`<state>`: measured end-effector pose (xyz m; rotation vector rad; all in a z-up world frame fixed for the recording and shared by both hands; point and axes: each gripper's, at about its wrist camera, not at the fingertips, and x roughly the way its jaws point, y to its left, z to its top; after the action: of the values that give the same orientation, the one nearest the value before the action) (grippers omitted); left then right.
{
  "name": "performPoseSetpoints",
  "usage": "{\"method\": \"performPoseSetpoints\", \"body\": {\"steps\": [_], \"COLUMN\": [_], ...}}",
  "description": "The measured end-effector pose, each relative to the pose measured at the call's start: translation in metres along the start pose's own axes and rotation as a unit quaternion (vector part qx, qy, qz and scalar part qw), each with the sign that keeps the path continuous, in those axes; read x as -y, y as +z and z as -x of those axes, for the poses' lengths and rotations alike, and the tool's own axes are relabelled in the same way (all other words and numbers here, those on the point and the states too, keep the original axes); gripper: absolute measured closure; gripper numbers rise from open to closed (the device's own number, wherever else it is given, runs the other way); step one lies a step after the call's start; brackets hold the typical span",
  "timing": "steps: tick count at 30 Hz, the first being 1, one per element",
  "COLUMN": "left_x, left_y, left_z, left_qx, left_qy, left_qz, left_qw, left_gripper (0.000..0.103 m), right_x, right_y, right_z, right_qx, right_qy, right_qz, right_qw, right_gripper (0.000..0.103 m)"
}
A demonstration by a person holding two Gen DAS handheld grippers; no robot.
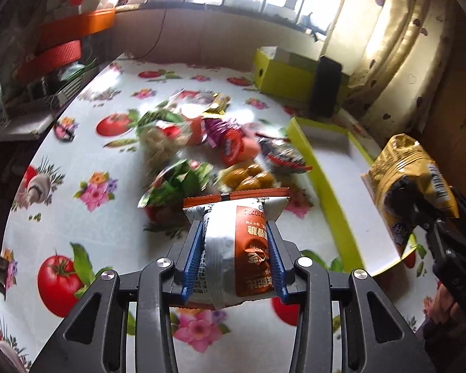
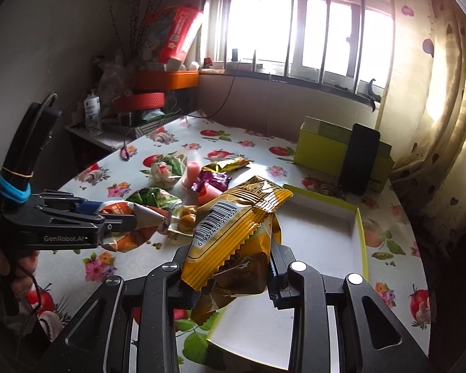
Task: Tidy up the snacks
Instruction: 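Carry the yellow bag and the white bag over the yellow tray with both tools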
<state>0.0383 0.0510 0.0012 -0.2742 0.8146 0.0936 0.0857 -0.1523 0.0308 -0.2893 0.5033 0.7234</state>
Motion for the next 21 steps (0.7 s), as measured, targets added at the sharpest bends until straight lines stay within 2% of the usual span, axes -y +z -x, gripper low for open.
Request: {"method": "performPoseSetpoints", "body": {"steps": [10, 21], "left_x": [0.04, 0.091], "left_y": [0.022, 0.04], "left_z": [-0.003, -0.028], "left_qx": [0.017, 0.011], "left_qy": [-0.05, -0.095], "left_qz": [-0.046, -0.104], "left_qw": [0.9976, 0.99], "left_gripper": [0.063, 0.063], "right_x": [0.031, 0.064], "right_y": [-0.007, -0.014], "right_z": [0.004, -0.007], "right_qx": [-0.01, -0.036], "right_qy": [-0.042, -0.082], "right_qz": [-0.03, -0.052], "right_qw": [0.999, 0.995], "right_gripper": [0.072, 0.072]}}
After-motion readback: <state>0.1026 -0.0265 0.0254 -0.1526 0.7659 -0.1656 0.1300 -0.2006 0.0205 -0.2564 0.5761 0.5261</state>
